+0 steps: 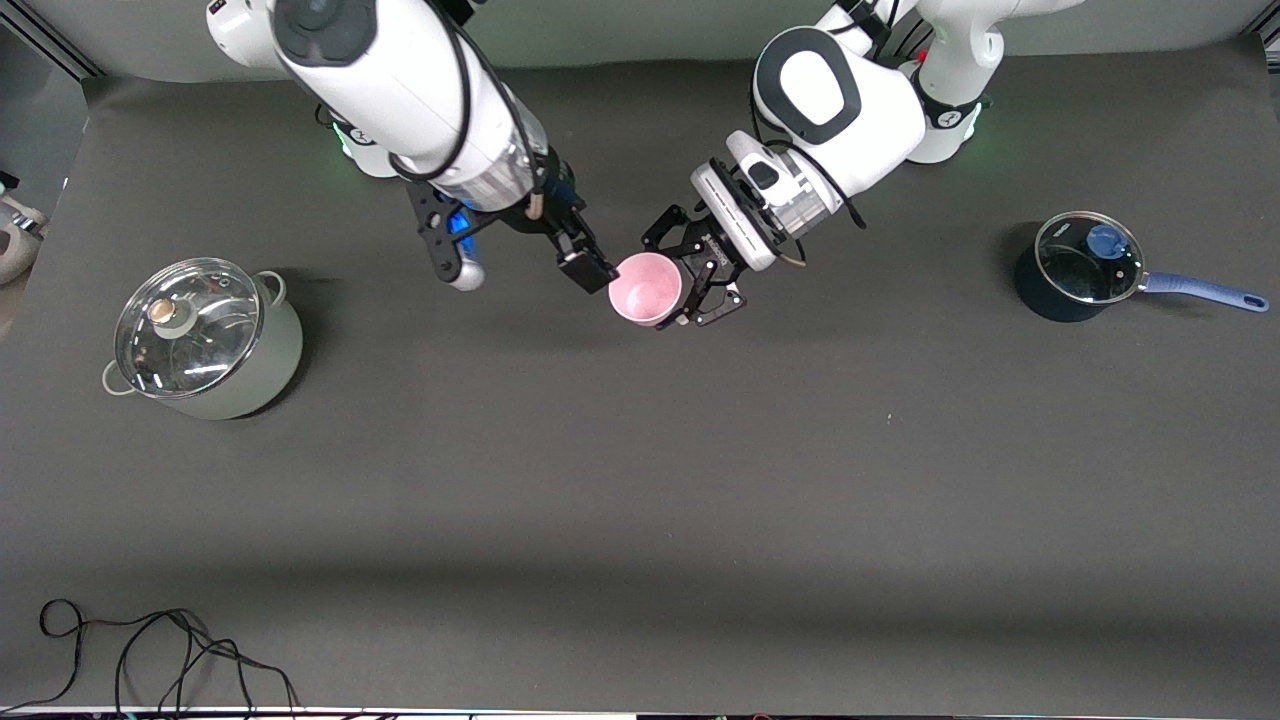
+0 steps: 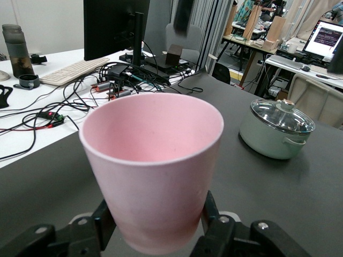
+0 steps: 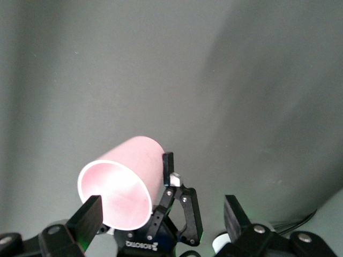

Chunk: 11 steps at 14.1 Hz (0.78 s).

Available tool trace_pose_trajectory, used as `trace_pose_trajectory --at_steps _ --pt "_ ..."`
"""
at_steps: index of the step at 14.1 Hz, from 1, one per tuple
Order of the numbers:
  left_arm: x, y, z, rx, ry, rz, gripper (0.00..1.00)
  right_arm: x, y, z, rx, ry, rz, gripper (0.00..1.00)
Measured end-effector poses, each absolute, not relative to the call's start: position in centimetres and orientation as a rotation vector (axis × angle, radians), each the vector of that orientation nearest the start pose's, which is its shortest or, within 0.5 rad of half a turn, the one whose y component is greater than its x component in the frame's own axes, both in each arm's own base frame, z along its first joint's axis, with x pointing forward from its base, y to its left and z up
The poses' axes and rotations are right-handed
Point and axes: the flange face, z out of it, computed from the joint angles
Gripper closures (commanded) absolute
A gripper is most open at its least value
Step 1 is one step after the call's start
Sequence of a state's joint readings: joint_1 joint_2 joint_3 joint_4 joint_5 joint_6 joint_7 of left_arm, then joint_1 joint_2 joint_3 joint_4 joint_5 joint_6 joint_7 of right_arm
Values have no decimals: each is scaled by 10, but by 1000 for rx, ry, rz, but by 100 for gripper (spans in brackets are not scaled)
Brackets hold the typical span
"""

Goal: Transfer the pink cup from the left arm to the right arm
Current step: 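Reach the right gripper to the cup and grasp its side, then open the left gripper to release the cup to the right gripper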

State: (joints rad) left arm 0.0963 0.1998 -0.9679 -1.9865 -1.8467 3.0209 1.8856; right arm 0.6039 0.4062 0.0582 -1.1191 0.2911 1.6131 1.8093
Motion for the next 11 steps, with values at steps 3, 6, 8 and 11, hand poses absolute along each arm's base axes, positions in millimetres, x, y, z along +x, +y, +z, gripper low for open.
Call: trace_pose_trajectory --at_steps 3,6,8,11 --pt "447 -385 425 2034 -938 1107 62 514 453 582 -2514 1536 398 0" --pt "447 -386 424 2033 -938 1103 61 516 459 571 -2534 1518 398 11" --pt "445 -388 424 2030 -942 1101 61 518 458 568 -2544 1515 386 13" --pt "444 -389 424 2030 -943 1099 60 520 459 561 -2555 1516 385 94"
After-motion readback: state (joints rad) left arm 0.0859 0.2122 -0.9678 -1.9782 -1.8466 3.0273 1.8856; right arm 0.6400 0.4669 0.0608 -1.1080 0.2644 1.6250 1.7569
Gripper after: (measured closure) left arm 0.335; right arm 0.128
